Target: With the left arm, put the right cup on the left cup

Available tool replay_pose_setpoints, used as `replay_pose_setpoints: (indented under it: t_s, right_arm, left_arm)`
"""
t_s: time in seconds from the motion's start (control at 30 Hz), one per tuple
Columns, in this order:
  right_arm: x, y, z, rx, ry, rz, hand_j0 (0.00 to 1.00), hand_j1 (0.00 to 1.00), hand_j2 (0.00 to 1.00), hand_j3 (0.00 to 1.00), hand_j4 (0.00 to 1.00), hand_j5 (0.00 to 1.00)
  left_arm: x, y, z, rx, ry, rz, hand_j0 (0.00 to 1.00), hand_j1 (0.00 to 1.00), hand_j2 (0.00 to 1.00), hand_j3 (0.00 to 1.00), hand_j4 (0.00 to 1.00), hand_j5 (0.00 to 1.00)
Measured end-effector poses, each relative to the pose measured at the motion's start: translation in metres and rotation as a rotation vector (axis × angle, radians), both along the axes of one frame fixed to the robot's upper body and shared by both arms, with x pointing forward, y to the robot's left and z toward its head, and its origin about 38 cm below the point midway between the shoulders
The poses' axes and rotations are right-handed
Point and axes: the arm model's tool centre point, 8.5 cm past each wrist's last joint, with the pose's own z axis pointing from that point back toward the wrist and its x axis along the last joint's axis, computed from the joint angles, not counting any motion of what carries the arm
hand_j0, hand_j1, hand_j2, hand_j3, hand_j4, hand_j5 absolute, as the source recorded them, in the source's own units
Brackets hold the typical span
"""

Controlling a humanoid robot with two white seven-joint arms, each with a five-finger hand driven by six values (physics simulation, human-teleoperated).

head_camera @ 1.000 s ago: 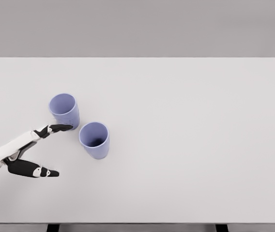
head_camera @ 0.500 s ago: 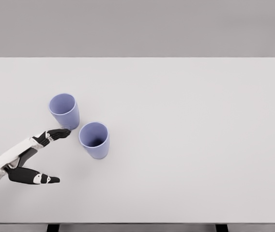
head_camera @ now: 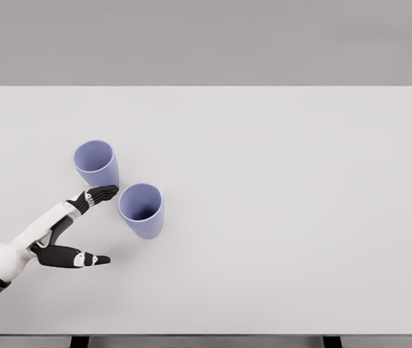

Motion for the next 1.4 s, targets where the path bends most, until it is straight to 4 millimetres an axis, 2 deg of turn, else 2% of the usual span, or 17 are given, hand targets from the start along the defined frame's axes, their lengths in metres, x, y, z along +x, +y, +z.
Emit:
replay_pose_setpoints:
  t_s: [0.7,1.4]
  right_arm:
    - [0.0,0.0,0.0,0.0,0.0,0.0,1.0,1.0,1.0,1.0,1.0,1.0]
    - [0.0,0.0,0.0,0.0,0.0,0.0,1.0,1.0,1.0,1.0,1.0,1.0]
  left_arm:
    - [0.015,0.0,-0.01,-0.014,0.056,0.103,0.97,0.97,0.97,0.97,0.97,0.97]
    - [0.016,-0.008,-0.016,-0.033,0.066,0.11,0.97,0.97,0.97,0.97,0.97,0.97]
